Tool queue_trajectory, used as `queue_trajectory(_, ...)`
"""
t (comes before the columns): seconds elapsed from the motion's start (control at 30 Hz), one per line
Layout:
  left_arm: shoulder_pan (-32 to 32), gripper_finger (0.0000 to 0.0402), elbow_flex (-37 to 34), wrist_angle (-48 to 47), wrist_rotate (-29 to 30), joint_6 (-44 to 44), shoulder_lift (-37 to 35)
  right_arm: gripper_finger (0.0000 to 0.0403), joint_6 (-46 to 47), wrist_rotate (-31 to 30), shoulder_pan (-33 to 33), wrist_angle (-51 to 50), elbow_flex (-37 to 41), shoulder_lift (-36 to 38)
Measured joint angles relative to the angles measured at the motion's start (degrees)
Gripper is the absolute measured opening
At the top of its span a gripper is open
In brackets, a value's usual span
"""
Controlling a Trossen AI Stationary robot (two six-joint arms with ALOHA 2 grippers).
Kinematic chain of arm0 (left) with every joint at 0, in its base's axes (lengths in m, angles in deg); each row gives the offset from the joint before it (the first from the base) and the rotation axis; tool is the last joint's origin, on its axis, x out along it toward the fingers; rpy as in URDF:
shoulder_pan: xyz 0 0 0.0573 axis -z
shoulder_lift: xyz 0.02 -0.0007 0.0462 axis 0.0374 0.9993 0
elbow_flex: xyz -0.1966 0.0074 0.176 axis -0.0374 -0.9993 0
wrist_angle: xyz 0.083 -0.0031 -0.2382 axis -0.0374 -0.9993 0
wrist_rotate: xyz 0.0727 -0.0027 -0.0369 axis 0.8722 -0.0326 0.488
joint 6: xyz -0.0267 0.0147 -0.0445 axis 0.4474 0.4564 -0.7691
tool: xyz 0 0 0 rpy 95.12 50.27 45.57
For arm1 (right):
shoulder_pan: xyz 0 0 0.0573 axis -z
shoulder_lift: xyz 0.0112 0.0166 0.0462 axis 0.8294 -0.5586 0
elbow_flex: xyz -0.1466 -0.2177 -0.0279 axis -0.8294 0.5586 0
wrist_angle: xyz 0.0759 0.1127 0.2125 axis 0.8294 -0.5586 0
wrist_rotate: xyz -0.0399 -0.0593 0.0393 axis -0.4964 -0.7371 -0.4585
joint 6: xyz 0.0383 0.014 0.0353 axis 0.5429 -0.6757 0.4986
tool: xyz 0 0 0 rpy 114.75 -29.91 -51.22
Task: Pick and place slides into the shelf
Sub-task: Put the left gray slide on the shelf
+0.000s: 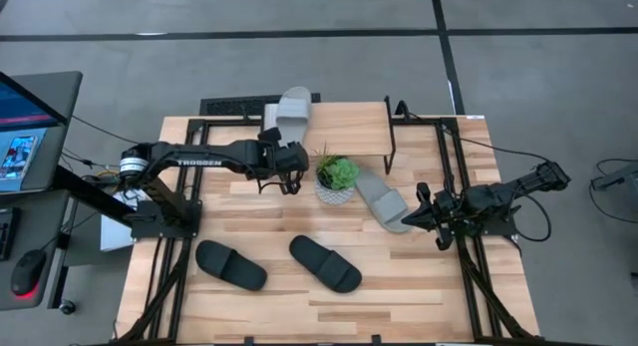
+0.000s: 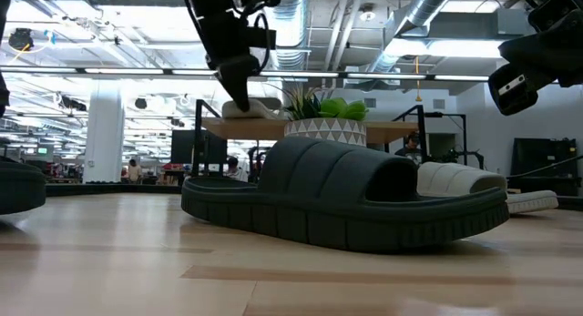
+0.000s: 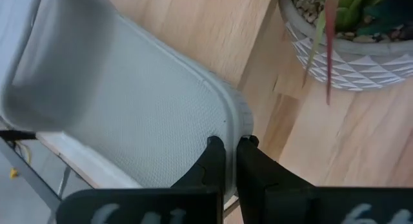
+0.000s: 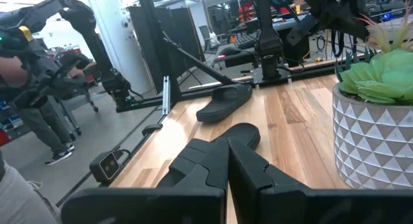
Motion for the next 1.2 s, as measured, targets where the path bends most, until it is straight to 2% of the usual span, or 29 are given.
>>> queue_trajectory(0.17, 1.06, 0.0000, -0.07, -1.32, 1.63, -2.25, -1.38, 0.0000, -0.02, 0.01, 0.02, 0.00, 0.00, 0.00)
queue_trajectory(0.53, 1.34, 0.0004, -0.07, -3.11, 1.24, -5.50, -2.17, 0.0000, -0.02, 0.01, 0.02, 0.00, 0.01, 0.00)
queue_trajectory(0.9, 0.75, 0.0065, -0.04, -3.00, -1.77, -5.66, -2.17, 0.0000, -0.02, -0.01, 0.01, 0.00, 0.00, 0.00)
queue_trajectory(1.2, 0.77, 0.0146, -0.04, -3.26, -1.64, -5.44, -2.17, 0.0000, -0.02, 0.01, 0.02, 0.00, 0.02, 0.02)
